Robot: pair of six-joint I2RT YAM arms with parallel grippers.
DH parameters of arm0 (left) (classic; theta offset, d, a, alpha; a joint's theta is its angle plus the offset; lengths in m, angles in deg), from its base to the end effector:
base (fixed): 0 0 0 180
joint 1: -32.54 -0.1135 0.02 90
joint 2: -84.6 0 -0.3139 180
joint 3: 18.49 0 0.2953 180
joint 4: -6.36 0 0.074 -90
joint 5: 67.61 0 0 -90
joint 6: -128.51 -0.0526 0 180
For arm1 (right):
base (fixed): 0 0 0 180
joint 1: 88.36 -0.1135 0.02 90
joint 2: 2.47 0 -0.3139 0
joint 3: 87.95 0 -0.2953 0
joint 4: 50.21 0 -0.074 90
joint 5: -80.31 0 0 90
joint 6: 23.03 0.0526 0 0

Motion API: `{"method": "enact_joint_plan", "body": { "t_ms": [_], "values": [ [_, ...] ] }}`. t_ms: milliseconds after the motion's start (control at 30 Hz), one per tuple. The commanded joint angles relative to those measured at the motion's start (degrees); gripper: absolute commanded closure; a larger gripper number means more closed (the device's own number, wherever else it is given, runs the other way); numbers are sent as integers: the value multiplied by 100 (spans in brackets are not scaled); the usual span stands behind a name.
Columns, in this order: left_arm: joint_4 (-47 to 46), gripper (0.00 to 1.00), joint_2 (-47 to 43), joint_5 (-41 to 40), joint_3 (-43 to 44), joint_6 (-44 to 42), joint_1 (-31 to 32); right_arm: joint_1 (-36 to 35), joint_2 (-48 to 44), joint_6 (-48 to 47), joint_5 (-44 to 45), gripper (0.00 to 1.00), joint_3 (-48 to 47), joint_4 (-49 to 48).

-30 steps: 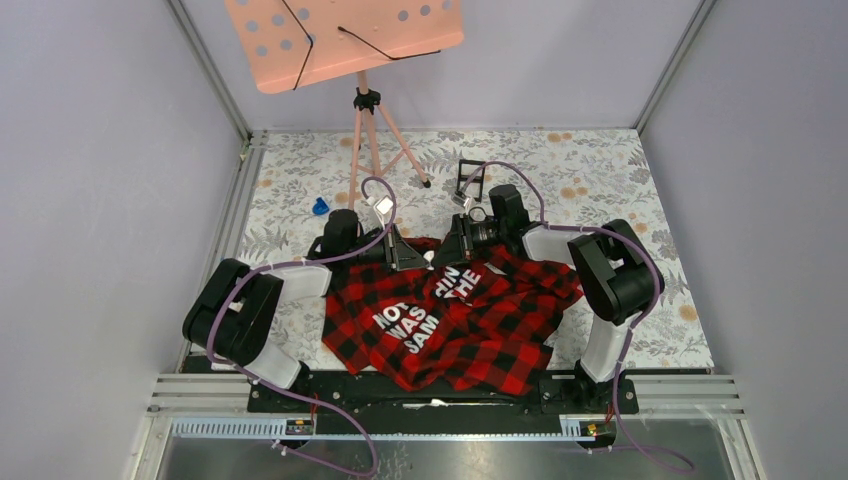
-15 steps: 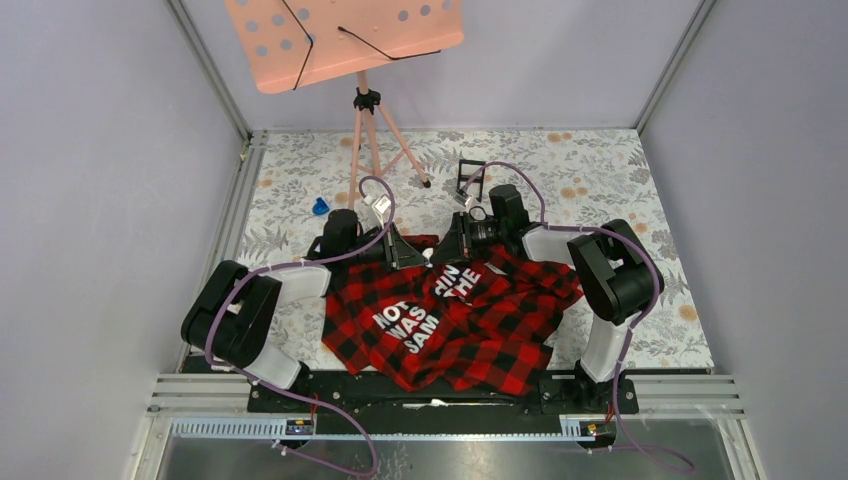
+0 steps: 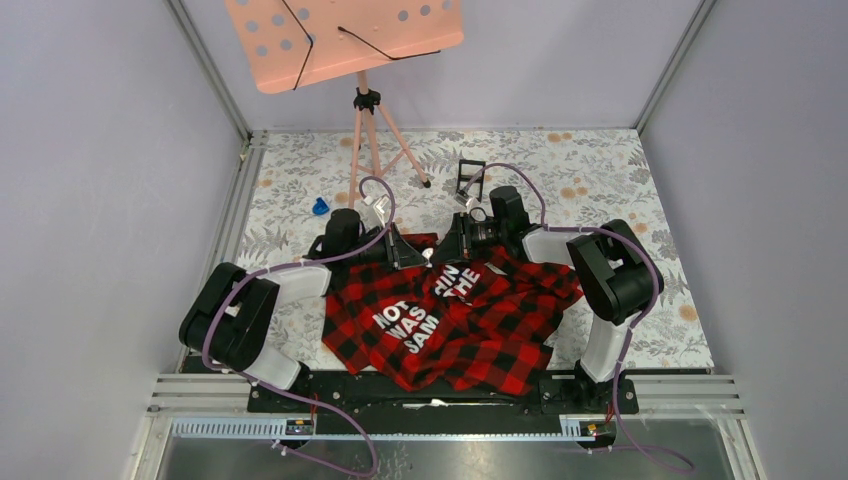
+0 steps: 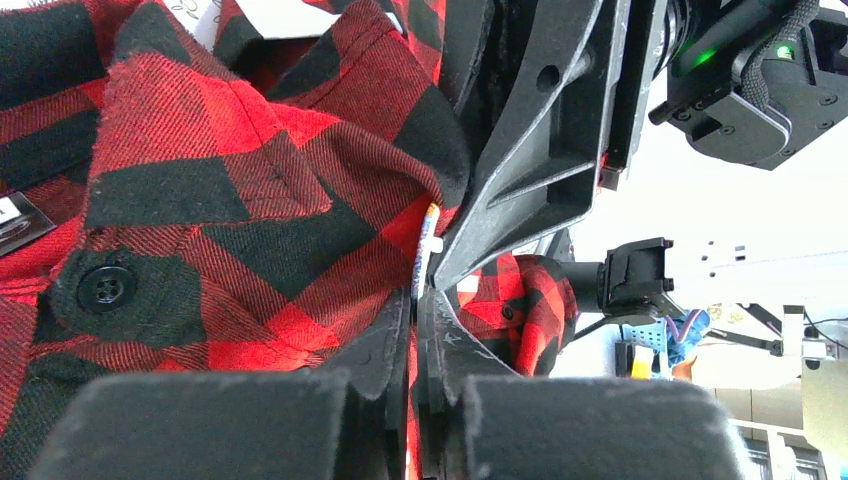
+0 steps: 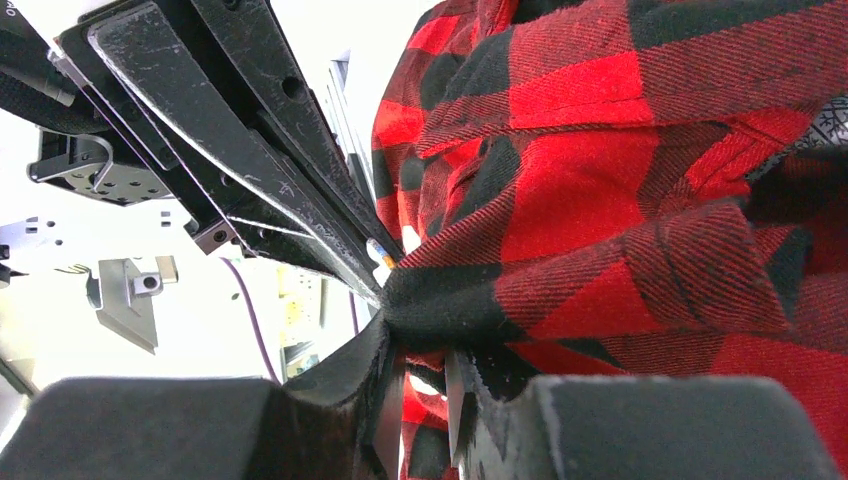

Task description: Pin the brooch onto the clothing

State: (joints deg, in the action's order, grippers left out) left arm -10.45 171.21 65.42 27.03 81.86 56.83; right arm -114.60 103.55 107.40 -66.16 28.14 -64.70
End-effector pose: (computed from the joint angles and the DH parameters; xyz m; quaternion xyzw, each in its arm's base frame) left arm 0.2828 -0.1670 0.1865 0.0669 0.8036 -0.5369 0.2479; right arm 0.3547 0.2237 0.1694 -0.1500 0.7782 0.5888 0.1588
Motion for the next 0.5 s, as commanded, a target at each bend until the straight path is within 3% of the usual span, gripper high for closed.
{"method": "enact_joint_plan", "body": {
  "t_ms": [0,467],
  "values": [
    [351,100,-248,149,184,-177,26,198,-127,-139,758,83,35,-106],
    [517,100,-303,-144,137,-55,-73,211,-375,-247,754,76,67,40]
  ]
}}
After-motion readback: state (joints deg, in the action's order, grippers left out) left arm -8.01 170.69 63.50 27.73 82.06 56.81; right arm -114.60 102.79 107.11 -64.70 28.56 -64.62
